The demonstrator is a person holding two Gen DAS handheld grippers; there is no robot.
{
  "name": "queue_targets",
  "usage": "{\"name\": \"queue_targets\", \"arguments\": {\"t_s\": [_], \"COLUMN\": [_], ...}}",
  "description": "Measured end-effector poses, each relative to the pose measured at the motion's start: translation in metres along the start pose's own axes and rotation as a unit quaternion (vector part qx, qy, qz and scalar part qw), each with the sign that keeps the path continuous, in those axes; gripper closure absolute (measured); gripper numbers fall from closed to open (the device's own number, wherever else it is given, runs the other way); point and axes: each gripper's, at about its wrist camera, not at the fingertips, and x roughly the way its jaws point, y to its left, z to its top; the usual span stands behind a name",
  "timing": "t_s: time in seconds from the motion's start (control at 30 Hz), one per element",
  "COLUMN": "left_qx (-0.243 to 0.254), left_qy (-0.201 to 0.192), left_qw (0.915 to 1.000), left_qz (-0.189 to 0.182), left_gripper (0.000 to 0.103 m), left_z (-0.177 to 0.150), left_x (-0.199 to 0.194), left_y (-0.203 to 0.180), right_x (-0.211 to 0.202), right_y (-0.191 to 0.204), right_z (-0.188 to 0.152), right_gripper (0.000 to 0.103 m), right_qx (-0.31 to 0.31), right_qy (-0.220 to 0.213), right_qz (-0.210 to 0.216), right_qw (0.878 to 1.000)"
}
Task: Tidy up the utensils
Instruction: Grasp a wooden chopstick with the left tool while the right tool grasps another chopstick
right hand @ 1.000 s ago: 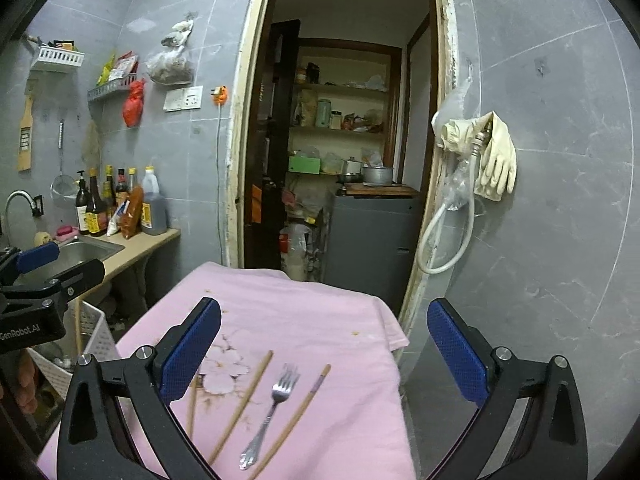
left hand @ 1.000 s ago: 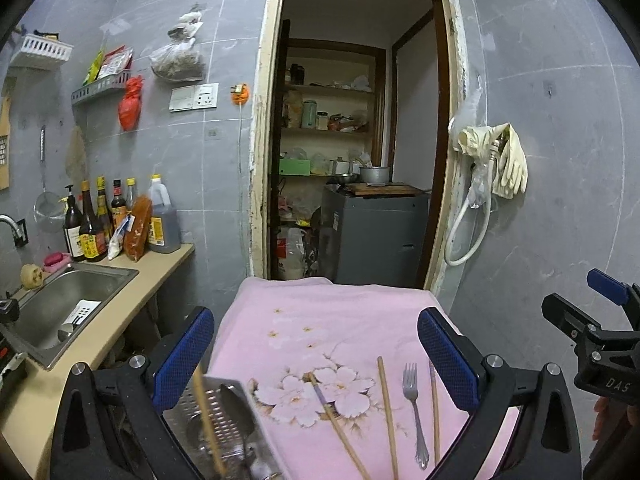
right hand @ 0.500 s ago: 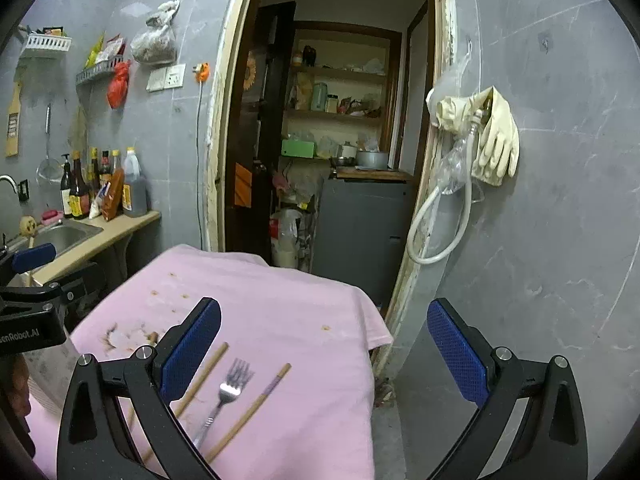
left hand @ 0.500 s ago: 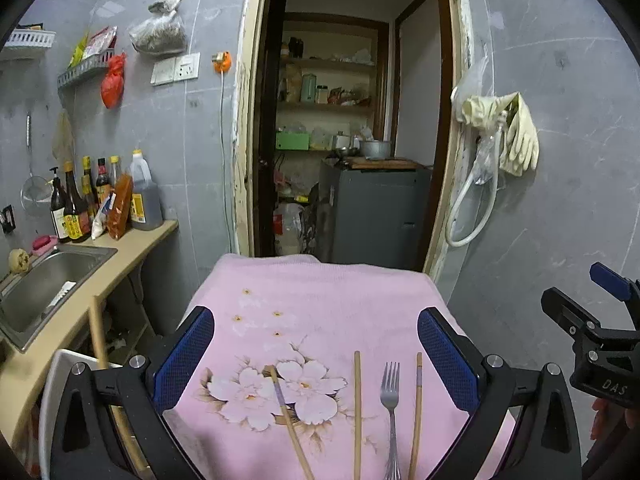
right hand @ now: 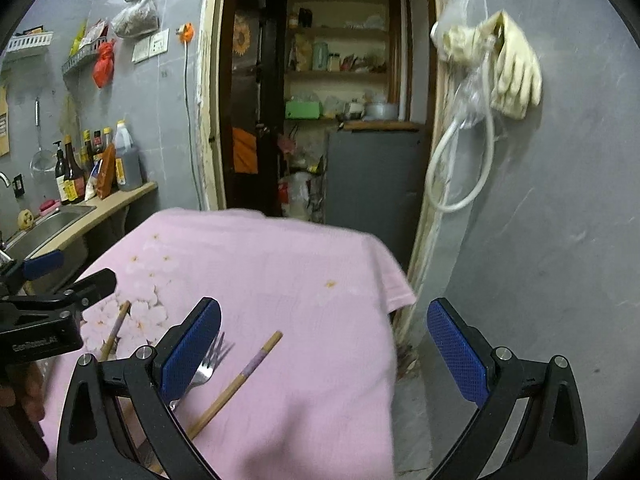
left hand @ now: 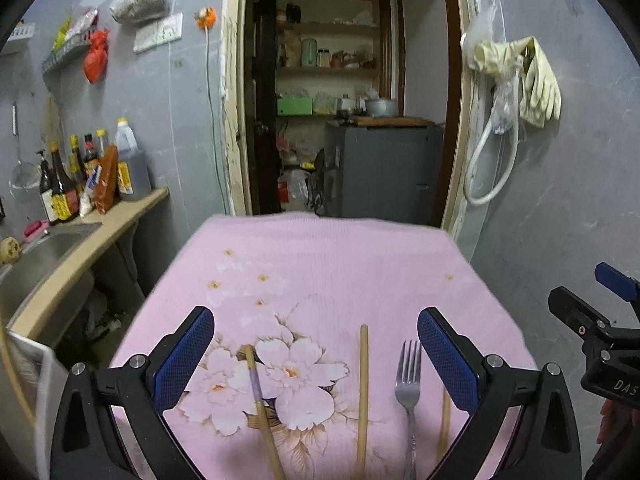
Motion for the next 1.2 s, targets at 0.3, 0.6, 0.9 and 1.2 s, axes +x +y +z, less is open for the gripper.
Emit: {"name": "queue_targets", "arguments": {"t_s": [0.3,0.6,0.9,1.2], "left_qx": [-0.002,0.0,0.014,0.058], "left_qy": [0.06,0.139,0.171,0.182], "left_qw": [0.998,0.9886,0.9829,0.9797], "left_qz": [-0.023,-0.059,-0.068,-0.061], "left_gripper": [0.012,0.048,0.068,0.077], "left_z": [-0.019,-0.029,-0.031,-0.023], "left_x": [0.056,0.097,0.117,0.126], "left_y": [-0.003,-0.015,-0.021,-0.028], "right_x": [0.057,0.104,0.134,0.145], "right_y": [-0.005,0.012,0.025,0.047], "right_z": [-0.026,-0.043,-0.052,-0.046], "right_gripper": [0.013,0.058,0.074,0.089], "right_qx": [0.021,0.011,0.009,-0.004], "right_qy": [0.054,0.136,0.185,0.205], "right_qz": [0.05,0.107,0.13,0.097], "right_qw": [0.997,0.985,0.974,0.974]}}
